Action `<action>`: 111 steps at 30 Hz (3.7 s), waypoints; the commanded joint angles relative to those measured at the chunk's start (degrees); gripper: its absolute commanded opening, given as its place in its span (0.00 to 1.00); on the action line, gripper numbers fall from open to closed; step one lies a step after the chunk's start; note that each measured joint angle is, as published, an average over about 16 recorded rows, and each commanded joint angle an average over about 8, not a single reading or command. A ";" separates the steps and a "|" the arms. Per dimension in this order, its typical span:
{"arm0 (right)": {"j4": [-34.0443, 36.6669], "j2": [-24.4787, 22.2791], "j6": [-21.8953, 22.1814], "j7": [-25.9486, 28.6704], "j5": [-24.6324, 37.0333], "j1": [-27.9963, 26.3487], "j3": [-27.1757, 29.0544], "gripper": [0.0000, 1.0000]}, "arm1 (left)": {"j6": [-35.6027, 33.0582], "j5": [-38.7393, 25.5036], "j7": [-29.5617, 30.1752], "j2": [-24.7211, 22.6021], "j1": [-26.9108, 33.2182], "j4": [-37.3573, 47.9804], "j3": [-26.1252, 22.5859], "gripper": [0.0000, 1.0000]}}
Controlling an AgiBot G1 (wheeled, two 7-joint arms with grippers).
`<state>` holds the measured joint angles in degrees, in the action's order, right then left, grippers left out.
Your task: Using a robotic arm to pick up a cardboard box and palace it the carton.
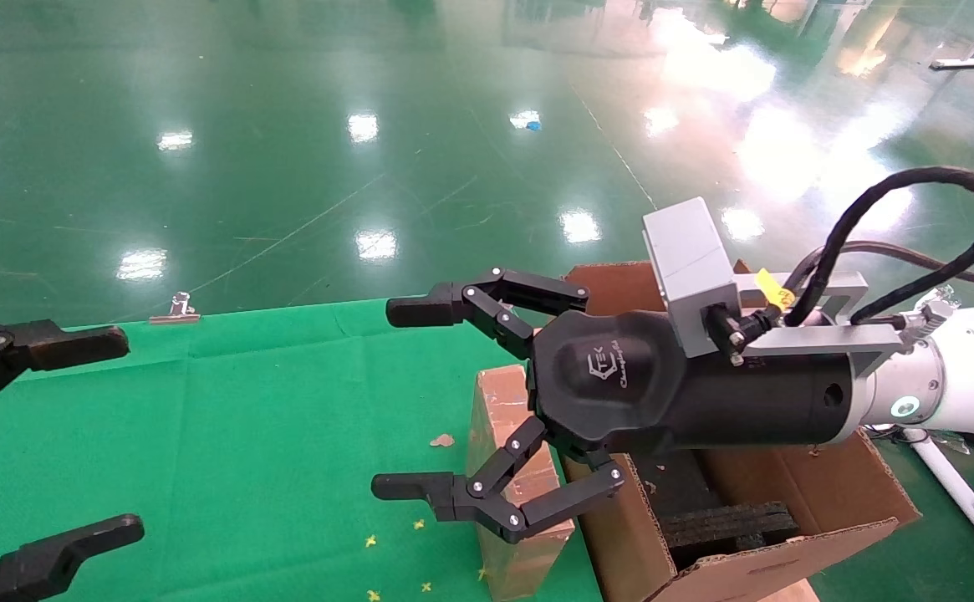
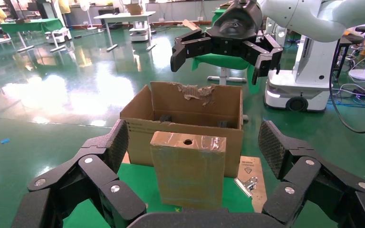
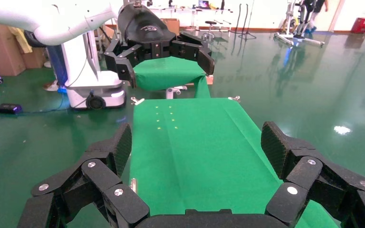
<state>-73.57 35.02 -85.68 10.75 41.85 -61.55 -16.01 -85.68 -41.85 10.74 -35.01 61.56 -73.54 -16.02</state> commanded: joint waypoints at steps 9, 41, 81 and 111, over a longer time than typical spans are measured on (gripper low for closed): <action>0.00 0.00 0.00 0.00 0.00 0.00 0.00 1.00 | 0.01 0.00 0.00 0.00 0.00 0.00 -0.01 1.00; -3.83 16.45 -5.20 29.16 43.72 -40.90 -39.38 1.00 | 0.02 0.07 -0.08 0.03 0.05 0.06 -0.13 1.00; 15.05 20.26 -4.90 70.78 30.29 -62.50 -75.70 1.00 | 0.09 0.19 -0.16 0.10 0.09 0.06 -0.30 1.00; 27.04 30.20 -3.34 73.23 28.86 -57.52 -85.15 0.00 | 0.14 0.27 -0.22 0.15 0.12 0.06 -0.41 0.02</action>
<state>-46.57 65.11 -89.01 83.94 70.66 -119.16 -101.11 -85.54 -41.58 10.52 -34.87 61.67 -73.48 -16.43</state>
